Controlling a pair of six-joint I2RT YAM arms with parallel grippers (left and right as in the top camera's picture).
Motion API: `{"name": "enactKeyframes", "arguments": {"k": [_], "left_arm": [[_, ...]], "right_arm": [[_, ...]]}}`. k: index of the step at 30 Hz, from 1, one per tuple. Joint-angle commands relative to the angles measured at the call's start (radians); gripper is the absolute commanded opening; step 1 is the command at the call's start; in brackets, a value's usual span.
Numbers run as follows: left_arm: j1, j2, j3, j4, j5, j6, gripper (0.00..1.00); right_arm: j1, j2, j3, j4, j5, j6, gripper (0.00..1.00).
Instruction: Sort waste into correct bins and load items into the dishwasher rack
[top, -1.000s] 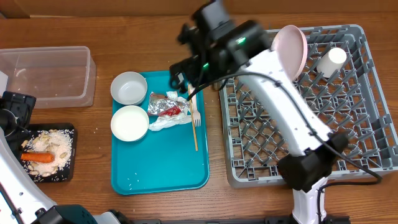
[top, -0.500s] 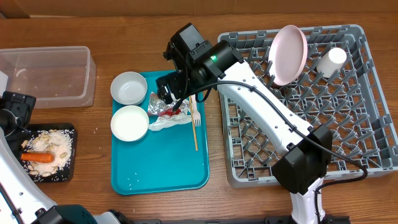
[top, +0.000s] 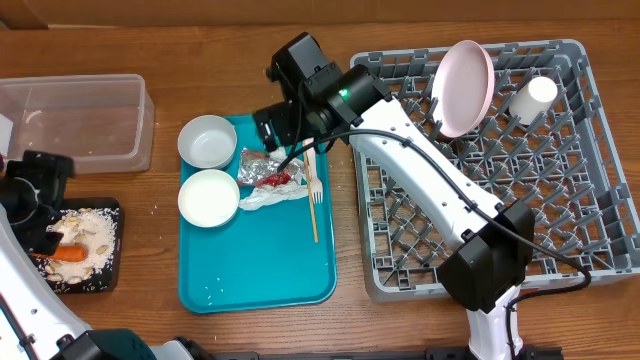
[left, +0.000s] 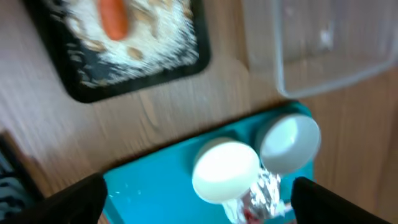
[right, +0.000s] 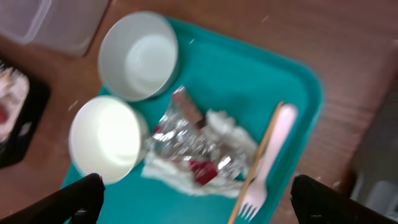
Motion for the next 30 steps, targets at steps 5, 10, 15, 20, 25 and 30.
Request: {"name": "enactKeyframes", "arguments": {"k": [5, 10, 15, 20, 25, 30], "left_arm": [[-0.183, 0.006, 0.007, -0.003, 0.121, 0.309, 0.83], [-0.392, 0.006, -0.022, 0.057, 0.024, 0.273, 1.0], [-0.528, 0.008, -0.025, 0.12, -0.123, 0.275, 1.0], [-0.579, 0.016, -0.032, 0.115, -0.133, 0.301, 0.99], [-0.614, 0.029, -0.132, 0.126, -0.071, 0.354, 0.91], [-0.674, 0.049, -0.295, 0.214, -0.053, 0.368, 0.94]], "right_arm": [[-0.094, -0.006, 0.002, 0.072, 0.126, 0.005, 1.0], [-0.191, -0.006, 0.002, 0.076, 0.126, 0.005, 1.0], [-0.255, -0.006, 0.002, 0.064, 0.122, 0.005, 1.0], [-0.277, -0.006, 0.002, 0.027, 0.122, 0.005, 1.0], [-0.278, -0.006, 0.002, 0.027, 0.122, 0.005, 1.0], [-0.278, -0.006, 0.002, 0.027, 0.122, 0.005, 1.0]]}}
